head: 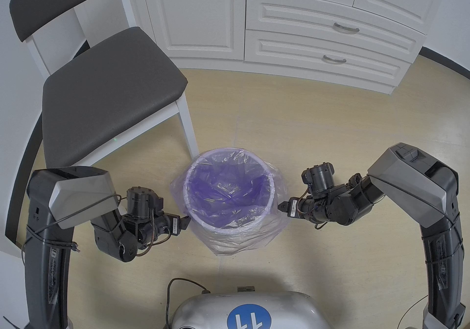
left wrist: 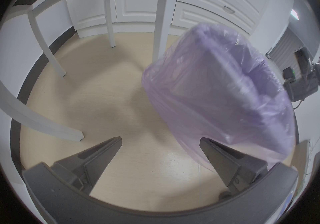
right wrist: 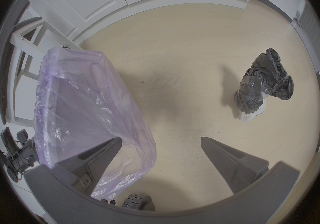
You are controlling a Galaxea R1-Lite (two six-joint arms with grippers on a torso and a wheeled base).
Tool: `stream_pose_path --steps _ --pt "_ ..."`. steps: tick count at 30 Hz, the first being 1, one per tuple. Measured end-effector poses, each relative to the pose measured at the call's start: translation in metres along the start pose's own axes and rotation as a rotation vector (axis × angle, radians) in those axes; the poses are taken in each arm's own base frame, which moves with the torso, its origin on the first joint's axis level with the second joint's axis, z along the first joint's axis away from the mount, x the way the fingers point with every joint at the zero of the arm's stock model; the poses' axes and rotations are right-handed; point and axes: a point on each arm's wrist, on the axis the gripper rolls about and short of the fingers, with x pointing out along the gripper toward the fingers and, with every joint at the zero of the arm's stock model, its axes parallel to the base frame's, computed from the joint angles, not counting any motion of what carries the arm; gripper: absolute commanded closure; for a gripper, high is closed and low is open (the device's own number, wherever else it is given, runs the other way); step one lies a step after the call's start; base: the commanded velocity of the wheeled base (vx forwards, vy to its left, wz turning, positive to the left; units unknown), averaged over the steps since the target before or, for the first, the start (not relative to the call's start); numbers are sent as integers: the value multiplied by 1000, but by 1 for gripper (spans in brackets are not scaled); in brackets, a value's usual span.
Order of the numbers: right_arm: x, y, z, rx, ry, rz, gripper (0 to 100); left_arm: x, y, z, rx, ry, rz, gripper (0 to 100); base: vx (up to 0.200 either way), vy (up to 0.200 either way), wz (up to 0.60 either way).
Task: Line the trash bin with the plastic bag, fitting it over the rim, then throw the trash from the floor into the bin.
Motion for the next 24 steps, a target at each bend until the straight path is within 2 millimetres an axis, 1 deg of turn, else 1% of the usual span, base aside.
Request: stream_pose_path --steps 3,7,14,19,21,24 --pt "5 0 0 9 -3 -4 0 13 -4 -7 -18 11 28 0 0 0 0" --pt "14 0 -1 16 -7 -14 0 23 -10 -10 -44 23 58 0 0 0 0" --pt "30 -6 1 31 -33 -65 0 31 -13 -12 -49 40 100 0 0 0 0" --pt "40 -10 -1 34 -33 -85 0 26 -10 -19 -37 67 86 0 0 0 0" --pt "42 -12 -3 34 -25 -91 0 21 -5 -20 -34 78 46 0 0 0 0" --pt "40 -12 -4 31 -9 -97 0 8 4 -19 -20 101 -74 0 0 0 0"
